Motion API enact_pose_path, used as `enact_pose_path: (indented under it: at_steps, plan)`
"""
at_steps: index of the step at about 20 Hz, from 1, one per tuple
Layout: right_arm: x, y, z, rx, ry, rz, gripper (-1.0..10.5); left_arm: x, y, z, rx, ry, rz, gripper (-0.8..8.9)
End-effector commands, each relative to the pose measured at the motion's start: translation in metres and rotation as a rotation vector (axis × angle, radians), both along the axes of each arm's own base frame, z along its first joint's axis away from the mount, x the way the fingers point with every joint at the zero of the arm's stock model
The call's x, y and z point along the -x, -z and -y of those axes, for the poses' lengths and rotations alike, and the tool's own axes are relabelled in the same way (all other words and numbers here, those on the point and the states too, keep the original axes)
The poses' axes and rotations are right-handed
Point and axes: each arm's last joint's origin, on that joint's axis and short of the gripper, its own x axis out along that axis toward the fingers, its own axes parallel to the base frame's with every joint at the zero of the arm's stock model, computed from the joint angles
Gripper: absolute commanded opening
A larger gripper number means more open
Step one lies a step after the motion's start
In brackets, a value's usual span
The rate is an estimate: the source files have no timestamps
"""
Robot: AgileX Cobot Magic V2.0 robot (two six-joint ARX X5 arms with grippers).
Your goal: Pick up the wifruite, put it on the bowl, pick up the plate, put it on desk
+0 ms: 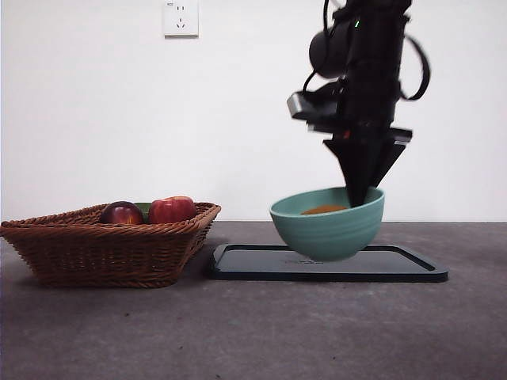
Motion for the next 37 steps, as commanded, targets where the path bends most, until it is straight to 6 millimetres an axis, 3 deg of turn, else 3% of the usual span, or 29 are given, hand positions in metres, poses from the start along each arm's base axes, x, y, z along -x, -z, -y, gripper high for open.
enact_pose_path:
  at_steps: [1,6,9,14,15,18,20,23,25,29,33,37]
  plan:
    - [-0.021,0.006,-0.004,-0.012,-0.031,0.012,0.1,0.001,-0.006,-0.001,0.017,0.019,0.029,5.94]
    - [-0.056,0.019,-0.002,-0.093,-0.026,0.018,0.1,0.001,-0.006,-0.001,0.015,0.009,0.033,5.94]
    - [-0.062,0.031,0.003,-0.1,-0.046,-0.004,0.1,0.001,-0.006,-0.001,0.013,0.005,0.04,5.94]
    - [-0.068,0.031,0.015,-0.128,-0.031,0.007,0.1,0.001,-0.007,-0.001,0.018,0.003,0.042,5.94]
    - [-0.069,0.031,0.016,-0.128,-0.029,0.007,0.5,0.001,-0.007,-0.001,0.018,0.003,0.042,5.93]
    - [-0.069,0.031,0.016,-0.122,-0.019,0.016,3.2,0.001,-0.007,-0.001,0.022,0.0,0.036,5.94]
    - [-0.072,0.025,0.026,-0.039,0.052,0.056,4.2,0.001,-0.007,-0.001,0.025,-0.003,0.029,5.93]
    - [-0.067,-0.016,0.045,-0.069,0.147,0.109,5.7,0.001,-0.007,-0.001,0.03,-0.008,0.02,5.94]
    - [-0.048,-0.054,0.054,-0.119,0.165,0.143,5.8,0.001,-0.007,-0.001,0.03,-0.008,0.021,5.94]
    - [0.013,-0.125,0.069,-0.18,0.166,0.179,5.8,0.001,-0.007,-0.001,0.032,-0.007,0.023,5.94]
    - [0.078,-0.169,0.086,-0.212,0.173,0.26,5.8,0.001,-0.008,-0.001,0.038,-0.007,0.026,5.94]
    - [0.157,-0.191,0.106,-0.264,0.201,0.354,5.8,0.0,-0.01,0.0,0.064,-0.008,0.039,5.93]
